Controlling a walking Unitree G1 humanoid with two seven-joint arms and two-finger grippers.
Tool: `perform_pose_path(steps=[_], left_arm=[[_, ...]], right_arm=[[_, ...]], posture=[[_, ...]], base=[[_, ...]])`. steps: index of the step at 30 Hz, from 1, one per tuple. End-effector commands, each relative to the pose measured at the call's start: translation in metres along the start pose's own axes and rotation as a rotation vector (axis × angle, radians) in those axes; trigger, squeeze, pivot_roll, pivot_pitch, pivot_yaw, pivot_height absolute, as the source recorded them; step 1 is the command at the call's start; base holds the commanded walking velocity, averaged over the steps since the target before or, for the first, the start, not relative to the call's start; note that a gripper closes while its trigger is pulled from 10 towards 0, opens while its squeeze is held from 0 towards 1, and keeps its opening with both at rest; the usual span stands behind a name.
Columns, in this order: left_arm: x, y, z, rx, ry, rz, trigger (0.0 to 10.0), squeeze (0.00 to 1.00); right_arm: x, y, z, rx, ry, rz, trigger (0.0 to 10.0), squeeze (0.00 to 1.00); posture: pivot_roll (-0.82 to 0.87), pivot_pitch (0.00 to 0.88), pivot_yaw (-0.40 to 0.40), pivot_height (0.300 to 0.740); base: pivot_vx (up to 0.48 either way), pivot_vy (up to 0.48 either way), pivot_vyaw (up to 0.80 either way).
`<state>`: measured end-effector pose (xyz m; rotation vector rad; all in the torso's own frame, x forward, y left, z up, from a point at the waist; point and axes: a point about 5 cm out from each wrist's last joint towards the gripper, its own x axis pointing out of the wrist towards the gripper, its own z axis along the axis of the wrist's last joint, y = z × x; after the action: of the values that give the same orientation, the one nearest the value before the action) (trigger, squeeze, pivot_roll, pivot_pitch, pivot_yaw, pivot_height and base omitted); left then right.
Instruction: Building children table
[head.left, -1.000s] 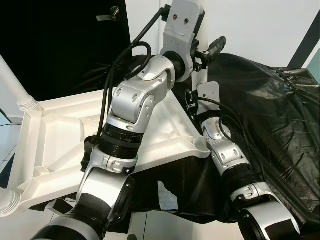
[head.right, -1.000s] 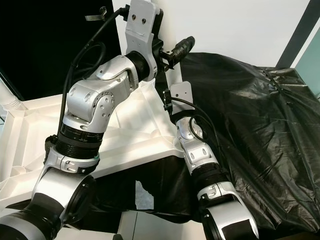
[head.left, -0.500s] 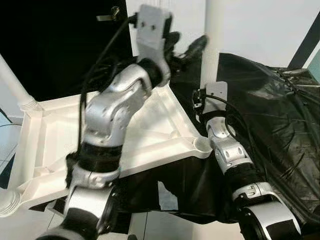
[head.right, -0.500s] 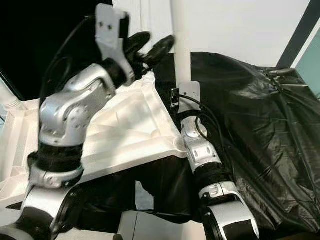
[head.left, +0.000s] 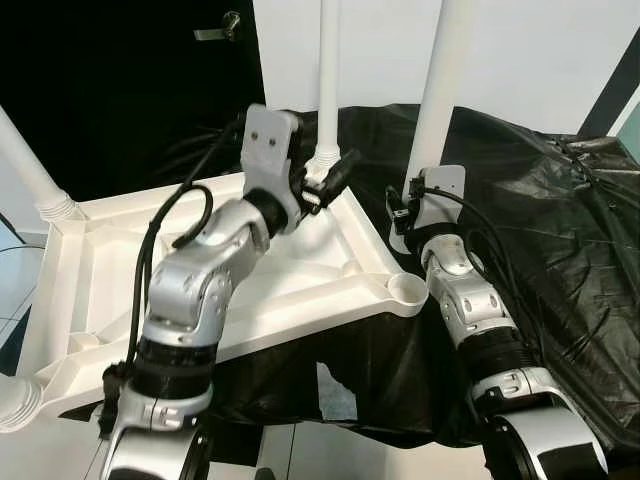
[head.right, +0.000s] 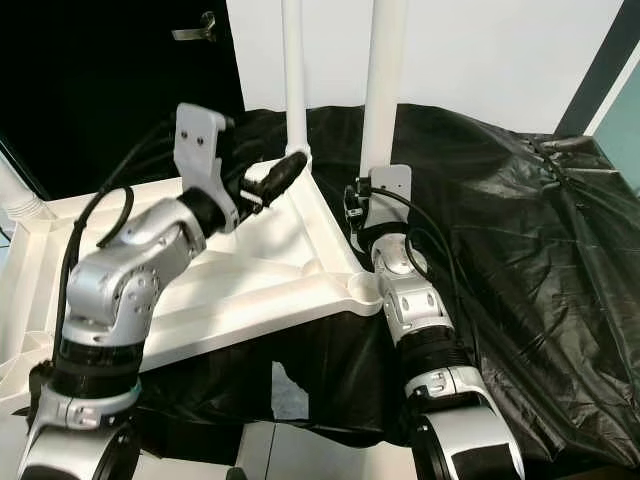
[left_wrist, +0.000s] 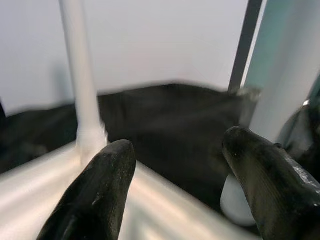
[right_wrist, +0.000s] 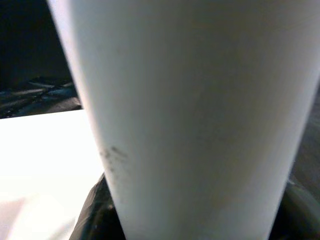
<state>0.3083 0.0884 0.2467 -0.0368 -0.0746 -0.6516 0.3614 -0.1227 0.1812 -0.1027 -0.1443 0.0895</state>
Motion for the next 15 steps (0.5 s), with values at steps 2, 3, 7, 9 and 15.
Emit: perform_pose_path(steps=[2,3,7,9,15], left_arm=[[-0.004,-0.001,-0.011,0.011,0.016,-0.051,10.0,0.00],[-0.006,0.001,-0.016,0.008,0.024,-0.038,10.0,0.00],[-0.012,0.003,-0.030,0.026,0.049,-0.024,10.0,0.00],[-0.013,0.003,-0.033,0.038,0.052,-0.024,10.0,0.00],[-0.018,-0.002,-0.041,0.108,0.053,-0.053,10.0,0.00]], right_arm=[[-0.004,0.000,0.002,0.011,-0.020,0.027,10.0,0.00],[-0.006,-0.001,0.003,0.001,-0.042,0.038,10.0,0.00],[-0.013,-0.002,0.000,-0.029,-0.047,0.079,10.0,0.00],[-0.015,-0.002,0.000,-0.030,-0.046,0.089,10.0,0.00],[-0.023,-0.003,-0.003,-0.012,-0.038,0.116,10.0,0.00]], posture=[[0.11,0.000,-0.017,0.740],[0.11,0.000,-0.017,0.740],[0.10,0.000,-0.017,0.740],[0.10,0.000,-0.016,0.740],[0.10,0.000,-0.009,0.740]], base=[[0.000,0.000,0.00],[0.000,0.000,0.00],[0.000,0.000,0.00],[0.000,0.000,0.00],[0.000,0.000,0.00]])
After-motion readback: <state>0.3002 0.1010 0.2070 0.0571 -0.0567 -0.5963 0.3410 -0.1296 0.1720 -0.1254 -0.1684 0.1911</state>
